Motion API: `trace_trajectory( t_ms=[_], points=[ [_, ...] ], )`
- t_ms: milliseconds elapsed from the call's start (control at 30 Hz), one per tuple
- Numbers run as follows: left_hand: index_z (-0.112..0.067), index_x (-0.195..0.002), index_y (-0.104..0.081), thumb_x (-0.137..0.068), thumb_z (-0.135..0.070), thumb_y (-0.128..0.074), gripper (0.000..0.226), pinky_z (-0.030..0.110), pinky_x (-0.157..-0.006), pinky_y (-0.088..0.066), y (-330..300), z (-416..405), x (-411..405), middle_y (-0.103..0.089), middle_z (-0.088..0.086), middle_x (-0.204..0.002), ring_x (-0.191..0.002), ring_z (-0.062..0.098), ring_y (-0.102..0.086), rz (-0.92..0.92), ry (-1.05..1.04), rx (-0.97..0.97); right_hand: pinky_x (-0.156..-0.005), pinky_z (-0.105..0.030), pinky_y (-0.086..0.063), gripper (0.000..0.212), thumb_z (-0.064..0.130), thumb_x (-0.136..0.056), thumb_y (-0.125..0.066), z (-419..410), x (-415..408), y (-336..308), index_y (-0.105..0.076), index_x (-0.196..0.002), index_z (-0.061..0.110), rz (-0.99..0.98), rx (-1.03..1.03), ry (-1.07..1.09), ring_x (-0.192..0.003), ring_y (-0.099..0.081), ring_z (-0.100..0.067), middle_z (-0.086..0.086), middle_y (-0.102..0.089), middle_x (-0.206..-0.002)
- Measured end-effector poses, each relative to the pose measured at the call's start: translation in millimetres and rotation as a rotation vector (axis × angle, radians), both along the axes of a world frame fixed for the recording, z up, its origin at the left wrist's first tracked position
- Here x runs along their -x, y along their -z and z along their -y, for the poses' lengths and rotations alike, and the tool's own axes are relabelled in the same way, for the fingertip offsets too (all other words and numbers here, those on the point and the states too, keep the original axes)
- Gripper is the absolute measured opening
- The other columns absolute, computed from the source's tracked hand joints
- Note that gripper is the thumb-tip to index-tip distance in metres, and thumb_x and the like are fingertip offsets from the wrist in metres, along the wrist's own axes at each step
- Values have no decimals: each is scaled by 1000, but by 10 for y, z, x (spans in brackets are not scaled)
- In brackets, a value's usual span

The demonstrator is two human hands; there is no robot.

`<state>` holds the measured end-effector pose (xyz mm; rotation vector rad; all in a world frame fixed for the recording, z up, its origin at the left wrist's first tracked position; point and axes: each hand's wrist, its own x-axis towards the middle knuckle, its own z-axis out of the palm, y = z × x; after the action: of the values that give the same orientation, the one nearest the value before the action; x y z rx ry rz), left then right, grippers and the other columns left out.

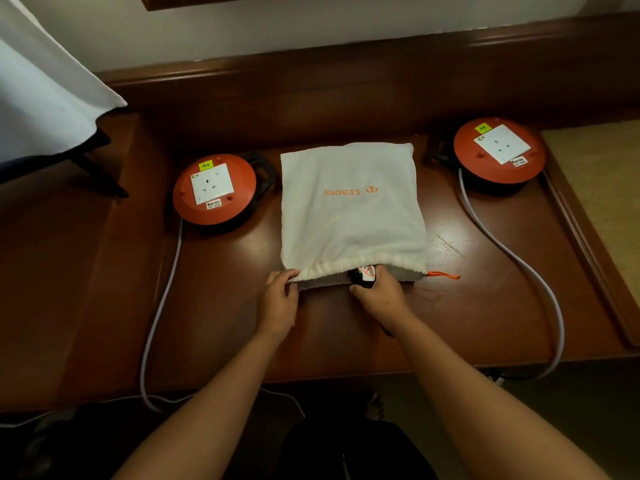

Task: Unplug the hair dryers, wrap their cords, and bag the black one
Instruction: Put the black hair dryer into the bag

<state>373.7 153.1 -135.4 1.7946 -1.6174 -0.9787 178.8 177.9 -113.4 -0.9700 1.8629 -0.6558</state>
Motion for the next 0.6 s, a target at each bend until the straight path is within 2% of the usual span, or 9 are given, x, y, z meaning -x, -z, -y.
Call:
trace_trajectory(
  t_ms=[100, 167, 233, 267, 367, 433, 500, 533, 600],
  points=[
    [-11, -115, -65, -95, -3, -52, 25, 10, -55, -44, 11, 22, -13, -54, 6, -110, -58, 8, -54, 25, 22, 15, -66, -31, -45, 39, 0, -76, -62, -36, 52, 14, -47, -109, 15, 145, 0, -20, -86, -56, -24, -8, -58, -100],
    [-11, -119, -63, -95, -4, -52, 27, 8, -56, -46, -7, 25, -20, -52, 6, -114, -62, 6, -55, 18, 21, -1, -64, -30, -48, 63, -6, -77, -61, -101, 101, 33, -36, -131, 15, 229, -7, -10, -89, -57, -22, -5, -53, -115],
    [-13, -124, -59, -93, -6, -56, 31, 22, -70, -54, -14, 13, -22, -48, 7, -122, -83, 15, -59, 46, 14, 11, -75, -38, -55, 82, -3, -79, -66, -191, 124, 82, -21, -145, 16, 259, -31, 51, -106, -55, -22, -4, -44, -136],
    [-12, -125, -56, -91, -7, -59, 35, 28, -78, -51, -3, -1, -18, -46, 8, -125, -94, 19, -58, 85, 2, 22, -78, -41, -56, 84, 1, -80, -69, -236, 130, 110, -19, -146, 16, 257, -45, 76, -111, -53, -22, -4, -40, -143],
    [-12, -126, -49, -88, -11, -64, 42, 27, -79, -42, 36, -65, 31, -40, 7, -131, -104, 19, -52, 147, -123, -22, -56, -35, -54, 90, 14, -83, -72, -278, 136, 100, -12, -150, 17, 290, -68, 105, -100, -55, -18, -3, -34, -148],
    [-11, -129, -45, -88, -14, -65, 46, 30, -83, -44, 92, -75, 69, -44, 9, -130, -109, 24, -53, 59, -205, -108, -57, -37, -55, 93, 22, -82, -74, -205, 173, 46, -10, -150, 19, 339, -89, 125, -89, -57, -15, -1, -40, -142],
    [-10, -134, -43, -90, -15, -64, 50, 35, -91, -47, 121, -27, 89, -52, 10, -128, -112, 27, -55, -40, -263, -187, -61, -41, -56, 77, 25, -81, -75, -110, 198, -16, -25, -140, 20, 345, -117, 85, -85, -58, -16, 8, -51, -116],
    [-9, -135, -44, -91, -15, -63, 48, 36, -91, -48, 124, 12, 91, -54, 10, -126, -112, 28, -56, -52, -275, -210, -59, -41, -55, 65, 23, -81, -74, -70, 200, -35, -31, -129, 21, 343, -134, 54, -83, -59, -18, 8, -52, -105],
    [-8, -128, -53, -93, -13, -58, 37, 32, -81, -47, 125, 86, 87, -61, 9, -118, -106, 28, -60, -36, -250, -212, -50, -35, -50, 61, 12, -82, -71, -22, 180, -32, -33, -129, 20, 380, -156, 32, -76, -59, -22, -2, -56, -99]
  ],
)
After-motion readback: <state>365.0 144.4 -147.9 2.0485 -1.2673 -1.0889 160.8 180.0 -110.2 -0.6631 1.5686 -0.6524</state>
